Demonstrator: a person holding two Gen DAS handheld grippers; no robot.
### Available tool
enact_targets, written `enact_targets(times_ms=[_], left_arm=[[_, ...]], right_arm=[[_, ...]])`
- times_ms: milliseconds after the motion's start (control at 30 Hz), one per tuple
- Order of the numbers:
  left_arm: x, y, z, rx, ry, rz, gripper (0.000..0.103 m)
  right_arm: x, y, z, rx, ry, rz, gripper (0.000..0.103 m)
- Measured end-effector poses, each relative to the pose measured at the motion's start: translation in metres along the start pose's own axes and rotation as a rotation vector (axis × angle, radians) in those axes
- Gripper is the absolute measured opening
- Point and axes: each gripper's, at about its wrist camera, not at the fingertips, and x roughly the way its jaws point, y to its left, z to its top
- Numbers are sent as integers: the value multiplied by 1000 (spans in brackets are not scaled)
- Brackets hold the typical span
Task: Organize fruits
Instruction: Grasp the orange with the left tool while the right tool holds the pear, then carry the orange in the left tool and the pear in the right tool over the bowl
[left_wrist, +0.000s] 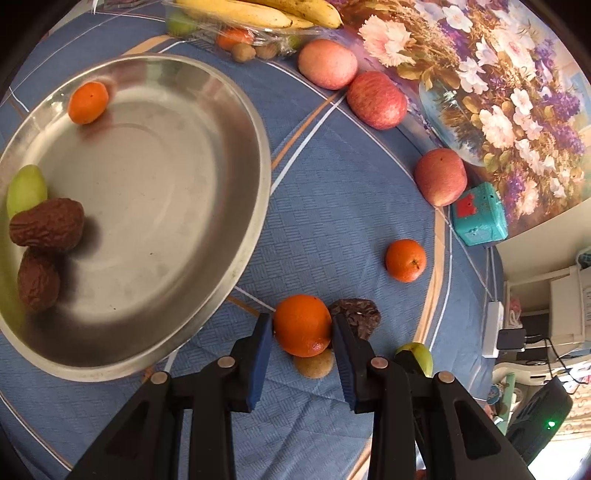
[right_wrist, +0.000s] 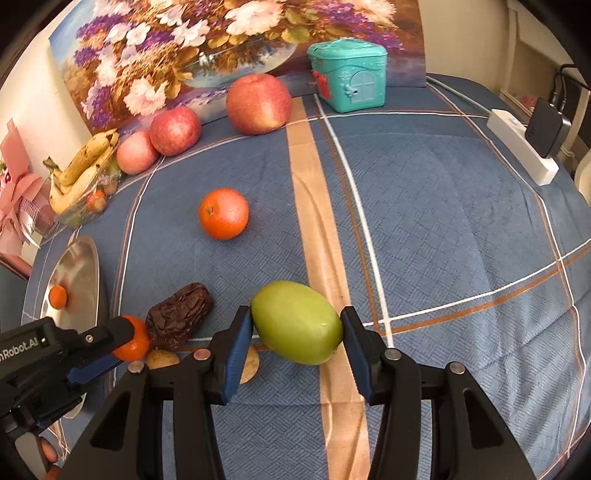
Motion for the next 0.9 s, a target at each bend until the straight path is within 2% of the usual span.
enact_targets(times_ms=[333, 633, 900], left_arm=[[-19, -5, 2, 11, -24, -39, 35], [-34, 1, 6, -18, -53, -33, 35], [-58, 24, 20, -58, -151, 2, 35]], right_arm=[[-12, -2, 6, 24, -35, 20, 50], [-23, 6, 11, -17, -51, 22, 50], [-33, 20, 10, -45, -61, 39, 50]])
